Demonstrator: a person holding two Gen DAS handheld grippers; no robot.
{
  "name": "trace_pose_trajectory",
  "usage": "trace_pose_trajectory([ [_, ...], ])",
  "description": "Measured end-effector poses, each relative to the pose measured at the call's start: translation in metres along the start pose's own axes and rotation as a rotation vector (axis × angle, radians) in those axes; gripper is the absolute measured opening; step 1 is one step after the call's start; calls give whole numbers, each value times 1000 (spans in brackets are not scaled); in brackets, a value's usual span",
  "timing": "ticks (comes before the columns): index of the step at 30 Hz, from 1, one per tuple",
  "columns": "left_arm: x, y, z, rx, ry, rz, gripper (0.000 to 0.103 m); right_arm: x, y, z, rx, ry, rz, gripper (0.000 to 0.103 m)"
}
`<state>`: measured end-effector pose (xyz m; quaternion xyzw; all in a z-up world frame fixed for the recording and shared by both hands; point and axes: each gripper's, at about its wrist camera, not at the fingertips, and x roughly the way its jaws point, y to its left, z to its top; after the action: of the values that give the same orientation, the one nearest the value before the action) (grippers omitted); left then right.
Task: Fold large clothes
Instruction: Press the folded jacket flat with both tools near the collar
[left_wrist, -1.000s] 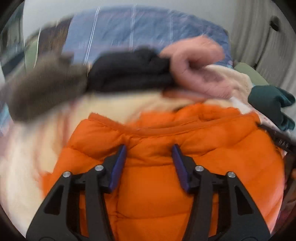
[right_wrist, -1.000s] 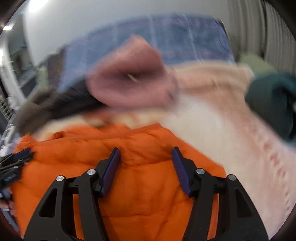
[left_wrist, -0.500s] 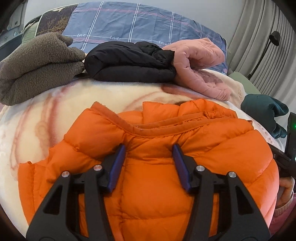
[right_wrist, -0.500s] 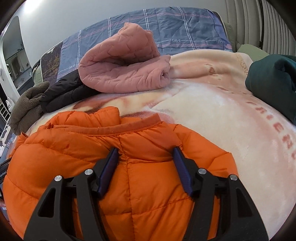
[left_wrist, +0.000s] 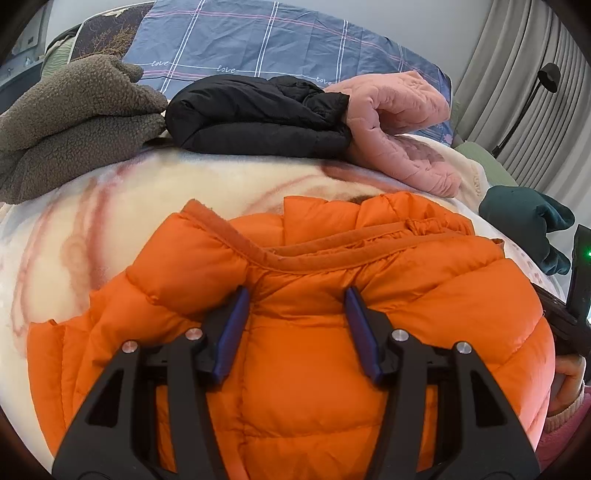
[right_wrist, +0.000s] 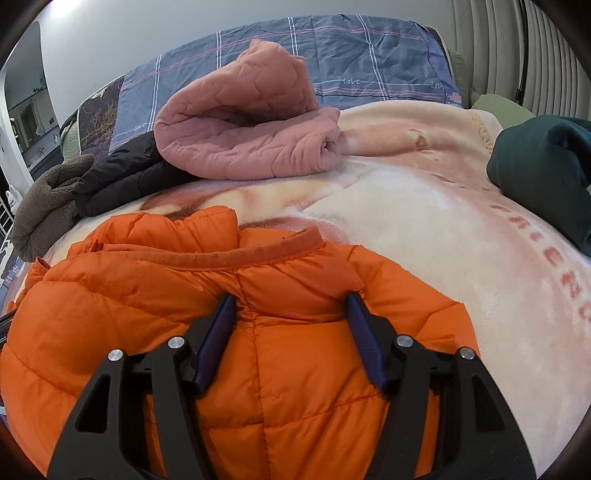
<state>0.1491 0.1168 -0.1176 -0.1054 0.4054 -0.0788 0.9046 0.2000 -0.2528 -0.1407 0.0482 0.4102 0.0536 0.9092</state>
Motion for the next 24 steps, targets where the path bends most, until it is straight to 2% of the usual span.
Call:
trace_pose_trajectory([
  [9,0,1,-1,1,-6,-4,55,-11,3,7,-5,7,3,67],
  [11,0,1,-1,1,-9,-4,56,-26,3,12,24,-35,-24,67],
  [12,0,1,-1,1,-10,-5,56,-41,4,16,67,-89,-31,67],
  [14,0,0,-1,2,-10,-4,56,-62,13,22,104,-134,1,67],
  [18,-1,-1,-2,5,-14,0,57,-88,64,38,28,-118,130,66],
  [19,-1,-1,-2,4,-15,0,57,-88,79,40,2,-105,140,66],
  [21,-2,-1,-2,2,-19,-3,57,-78,99,42,-24,-69,156,66],
  [24,-3,0,-2,-1,-22,-7,57,-43,113,37,-8,16,146,66],
])
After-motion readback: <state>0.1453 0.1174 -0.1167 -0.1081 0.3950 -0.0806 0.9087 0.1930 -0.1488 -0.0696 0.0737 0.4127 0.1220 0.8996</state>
